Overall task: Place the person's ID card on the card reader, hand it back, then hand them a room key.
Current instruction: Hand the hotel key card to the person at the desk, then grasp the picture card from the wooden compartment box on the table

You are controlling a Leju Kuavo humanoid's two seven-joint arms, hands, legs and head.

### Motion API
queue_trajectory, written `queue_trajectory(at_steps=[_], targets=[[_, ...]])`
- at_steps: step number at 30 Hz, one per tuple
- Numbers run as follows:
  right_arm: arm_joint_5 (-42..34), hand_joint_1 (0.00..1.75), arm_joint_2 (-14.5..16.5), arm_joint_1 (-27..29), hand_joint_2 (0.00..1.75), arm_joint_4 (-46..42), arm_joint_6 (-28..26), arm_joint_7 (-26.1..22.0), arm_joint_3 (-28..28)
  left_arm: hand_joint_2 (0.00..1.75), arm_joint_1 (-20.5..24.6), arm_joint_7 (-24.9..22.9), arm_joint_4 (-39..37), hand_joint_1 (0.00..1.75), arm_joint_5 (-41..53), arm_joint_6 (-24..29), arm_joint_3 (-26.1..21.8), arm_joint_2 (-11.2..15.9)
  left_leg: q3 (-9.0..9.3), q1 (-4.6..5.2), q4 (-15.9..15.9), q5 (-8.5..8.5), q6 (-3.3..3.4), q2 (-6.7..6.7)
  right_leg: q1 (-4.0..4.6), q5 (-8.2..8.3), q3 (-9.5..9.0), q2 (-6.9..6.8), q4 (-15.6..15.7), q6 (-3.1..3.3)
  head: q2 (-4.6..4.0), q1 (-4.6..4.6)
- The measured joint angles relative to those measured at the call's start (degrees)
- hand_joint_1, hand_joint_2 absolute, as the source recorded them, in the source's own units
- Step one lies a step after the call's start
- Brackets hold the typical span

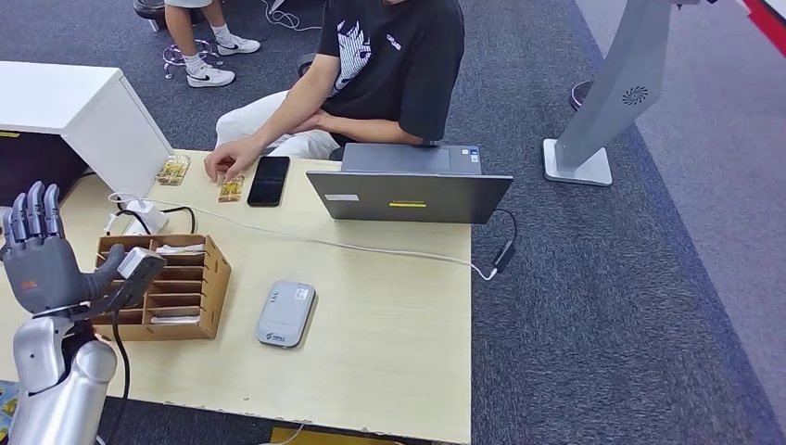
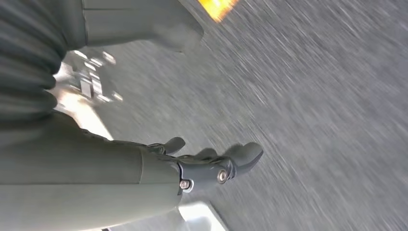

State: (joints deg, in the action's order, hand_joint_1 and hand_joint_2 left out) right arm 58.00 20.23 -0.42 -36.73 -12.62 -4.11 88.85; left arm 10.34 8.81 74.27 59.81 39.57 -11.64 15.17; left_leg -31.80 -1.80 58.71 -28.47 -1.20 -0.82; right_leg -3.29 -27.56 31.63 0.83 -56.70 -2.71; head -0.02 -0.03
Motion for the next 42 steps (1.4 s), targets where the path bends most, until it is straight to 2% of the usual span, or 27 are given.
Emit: queue_trajectory(at_steps=[3,6,12,17,20,30,34,42], targets=[[0.63,0.0,0.08,0.0,1.75,7.99,-7.54,-5.33,-0.5,1.75,-6.28,-1.26,6.2,0.0,1.21,0.01,1.03,0.82,-0.02,-0.01,-0.01,-0.04,-0.05,0.07,0.01,-0.07,0.07,-0.07,0.03,0.01,0.0,-0.03],[1.09,0.0,-0.01,-0.07,1.75,11.97,-7.99,-5.7,-0.78,1.75,-9.3,-1.38,10.7,0.0,2.45,-0.05,2.58,1.3,-0.06,-0.01,-0.01,-0.04,-0.05,0.28,0.01,-0.1,0.01,-0.27,0.03,0.01,0.0,-0.02],[1.33,0.0,-0.37,-0.09,1.75,15.44,-7.22,-5.16,-1.3,1.75,-10.95,-2.8,16.82,0.0,3.11,-2.96,7.24,2.23,-0.03,0.0,0.0,-0.01,-0.03,0.32,0.0,-0.07,-0.05,-0.29,0.03,0.02,0.0,0.0],[1.34,0.0,-0.49,-0.09,1.75,16.64,-7.14,-5.05,-1.51,1.75,-11.11,-3.71,19.11,0.0,2.81,-5.25,9.9,3.11,-0.01,0.0,0.0,0.0,-0.03,0.33,0.01,-0.05,-0.05,-0.28,0.02,0.03,0.0,0.0],[1.36,0.0,-0.56,-0.09,1.75,17.01,-7.16,-5.0,-1.65,1.75,-11.11,-4.7,19.41,0.0,2.29,-6.98,10.64,3.74,-0.02,-0.01,0.0,0.0,-0.03,0.32,0.01,-0.06,-0.05,-0.28,0.01,0.03,0.0,0.0],[1.43,0.0,-0.61,-0.09,1.75,17.38,-7.24,-4.79,-2.17,1.75,-10.55,-9.21,14.43,0.0,-0.22,-20.4,10.88,8.73,-0.02,-0.01,-0.01,0.0,-0.04,0.31,0.01,-0.07,-0.03,-0.26,0.01,0.03,0.0,0.01],[1.55,0.0,-0.62,-0.1,1.75,17.39,-7.21,-4.61,-2.38,1.75,-10.35,-9.47,12.23,0.0,-0.14,-21.99,10.88,10.16,-0.03,-0.01,0.0,0.0,-0.03,0.32,0.01,-0.07,-0.03,-0.26,0.02,0.03,0.0,0.01],[1.15,0.0,-0.65,-0.19,1.75,18.32,-8.11,-3.84,-2.76,1.75,-9.15,-9.07,9.88,0.0,-0.62,-21.91,10.88,10.67,-0.03,-0.01,-0.01,0.0,-0.04,0.32,0.01,-0.07,-0.03,-0.27,0.02,0.03,0.0,0.01]])
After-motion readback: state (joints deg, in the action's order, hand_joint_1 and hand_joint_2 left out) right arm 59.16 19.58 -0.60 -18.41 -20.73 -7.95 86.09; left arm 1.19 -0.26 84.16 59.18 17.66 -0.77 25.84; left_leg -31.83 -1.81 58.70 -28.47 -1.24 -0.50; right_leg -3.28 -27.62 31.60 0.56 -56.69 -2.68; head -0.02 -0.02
